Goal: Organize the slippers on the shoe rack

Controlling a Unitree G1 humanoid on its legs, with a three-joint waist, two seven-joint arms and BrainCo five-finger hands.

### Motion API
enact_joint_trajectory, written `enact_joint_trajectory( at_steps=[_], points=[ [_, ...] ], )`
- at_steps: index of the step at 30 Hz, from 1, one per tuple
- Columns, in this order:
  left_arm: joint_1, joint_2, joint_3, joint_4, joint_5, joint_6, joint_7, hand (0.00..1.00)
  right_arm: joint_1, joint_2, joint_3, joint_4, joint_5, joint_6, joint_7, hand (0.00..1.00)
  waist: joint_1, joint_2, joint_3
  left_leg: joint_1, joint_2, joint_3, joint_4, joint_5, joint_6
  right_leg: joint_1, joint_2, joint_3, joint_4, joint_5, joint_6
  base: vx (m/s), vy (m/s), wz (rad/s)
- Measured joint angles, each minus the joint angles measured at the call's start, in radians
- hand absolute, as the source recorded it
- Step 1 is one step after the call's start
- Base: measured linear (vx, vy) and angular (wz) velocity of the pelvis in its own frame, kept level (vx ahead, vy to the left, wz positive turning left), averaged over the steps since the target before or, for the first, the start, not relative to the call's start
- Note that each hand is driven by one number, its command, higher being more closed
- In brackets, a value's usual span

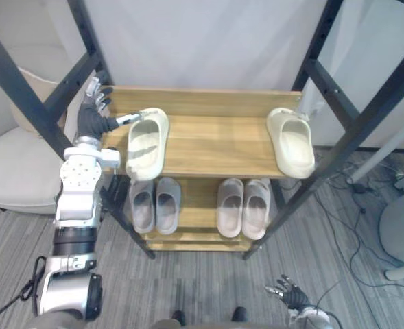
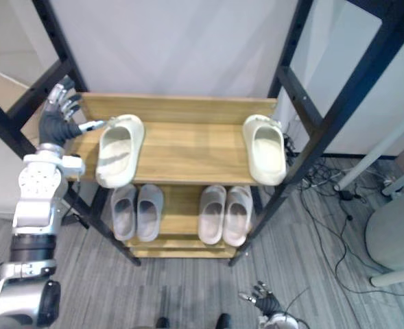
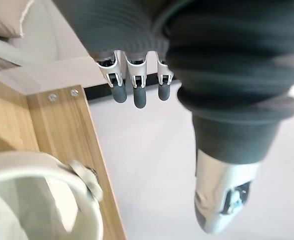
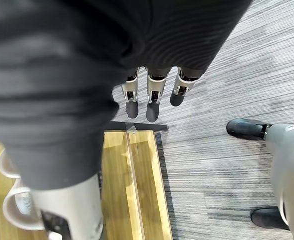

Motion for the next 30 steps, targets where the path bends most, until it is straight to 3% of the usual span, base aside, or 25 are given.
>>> enact_joint_trajectory(
  at_steps=[7,17,30],
  points=[
    [-0.033,0.000,-0.026,0.082,0.078,0.041,-0.022,0.00,0.006,0.035,0.002,-0.072,-0.001,0.021,-0.021,0.00,0.004,-0.001,0.000,-0.009,-0.003,-0.002,0.003,-0.002,0.002,-0.006,-0.003,-0.003,0.000,0.000,0.000,0.00,0.000,0.00],
    [-0.110,0.005,-0.047,0.185,0.171,0.052,-0.018,0.00,0.033,0.050,0.003,-0.129,-0.039,0.022,-0.041,0.00,0.001,-0.016,0.010,-0.034,-0.001,0.022,0.034,-0.022,0.002,-0.031,-0.003,0.021,0.003,0.003,-0.001,-0.01,0.009,-0.07],
    [-0.182,0.004,-0.033,0.256,0.339,0.127,-0.038,0.00,0.051,0.089,0.002,-0.196,-0.037,0.035,-0.052,0.00,-0.007,-0.024,0.016,-0.069,-0.001,0.052,0.083,-0.059,0.014,-0.059,-0.007,0.053,0.003,0.011,0.001,0.00,0.014,-0.07]
  ],
)
